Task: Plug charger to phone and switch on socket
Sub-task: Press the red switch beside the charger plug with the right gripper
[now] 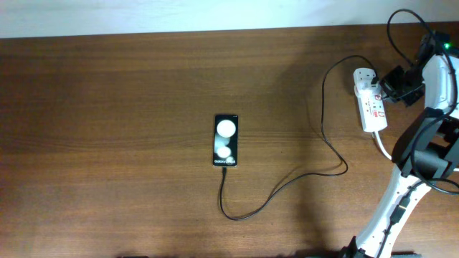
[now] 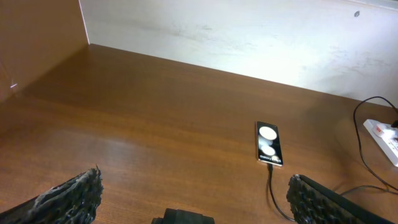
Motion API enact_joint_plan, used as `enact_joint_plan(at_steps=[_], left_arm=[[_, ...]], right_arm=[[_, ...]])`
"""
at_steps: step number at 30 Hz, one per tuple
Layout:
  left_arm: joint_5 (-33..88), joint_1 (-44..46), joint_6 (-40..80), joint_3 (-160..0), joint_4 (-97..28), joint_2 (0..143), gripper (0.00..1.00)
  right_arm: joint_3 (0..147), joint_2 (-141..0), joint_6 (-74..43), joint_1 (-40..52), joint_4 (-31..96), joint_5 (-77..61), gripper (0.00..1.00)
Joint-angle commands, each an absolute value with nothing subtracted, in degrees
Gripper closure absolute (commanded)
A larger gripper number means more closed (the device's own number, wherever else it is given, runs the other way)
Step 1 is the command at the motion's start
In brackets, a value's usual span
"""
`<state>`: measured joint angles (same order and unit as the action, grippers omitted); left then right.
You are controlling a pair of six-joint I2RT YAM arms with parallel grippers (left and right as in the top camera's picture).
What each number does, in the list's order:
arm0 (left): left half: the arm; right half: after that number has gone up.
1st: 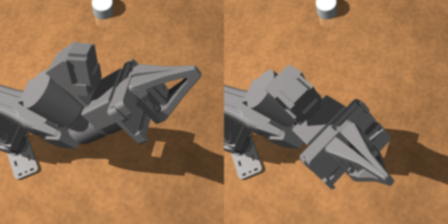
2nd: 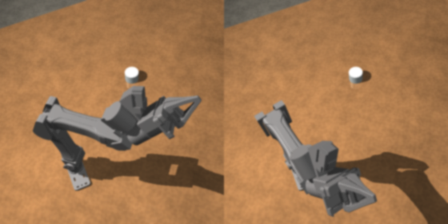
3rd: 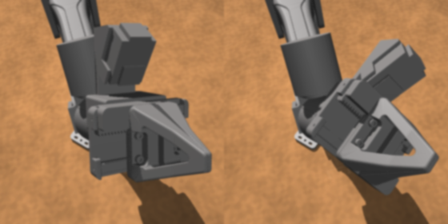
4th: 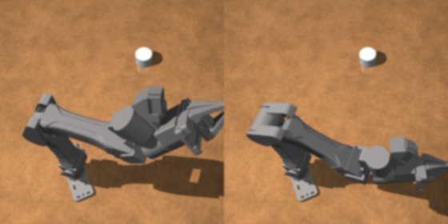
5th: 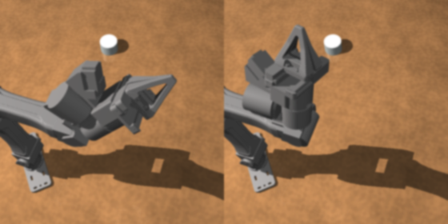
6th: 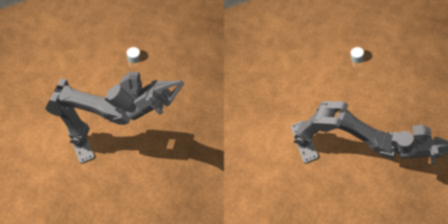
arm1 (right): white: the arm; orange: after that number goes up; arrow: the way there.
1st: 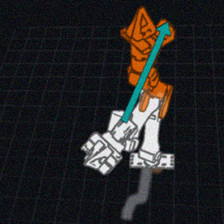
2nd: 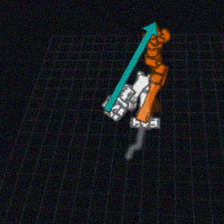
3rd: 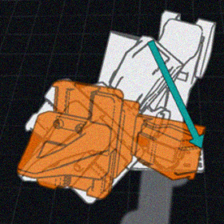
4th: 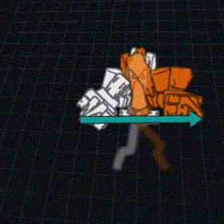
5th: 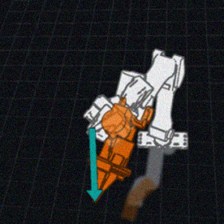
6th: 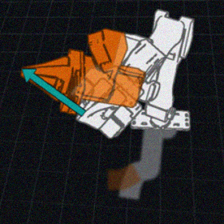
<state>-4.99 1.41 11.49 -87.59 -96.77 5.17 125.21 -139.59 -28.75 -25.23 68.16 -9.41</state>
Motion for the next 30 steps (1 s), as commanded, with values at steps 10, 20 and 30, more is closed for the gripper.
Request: enact_joint_plan(at_steps=[10,20,30], left_arm=[[-5.6,1.0,10.6,-87.7,-96.7,4.4,0.01],[-5.6,0.9,10.6,-87.7,-96.7,4.4,0.01],[-5.6,0.9,10.6,-87.7,-96.7,4.4,0.01]], right_arm=[[119.5,-141.1,-28.9,-21.4,61.4,-10.0,0.96],[120.3,-140.6,-29.0,-18.2,63.8,-6.8,0.96],[126.9,-140.3,-29.0,-21.8,66.7,-7.3,0.96]])
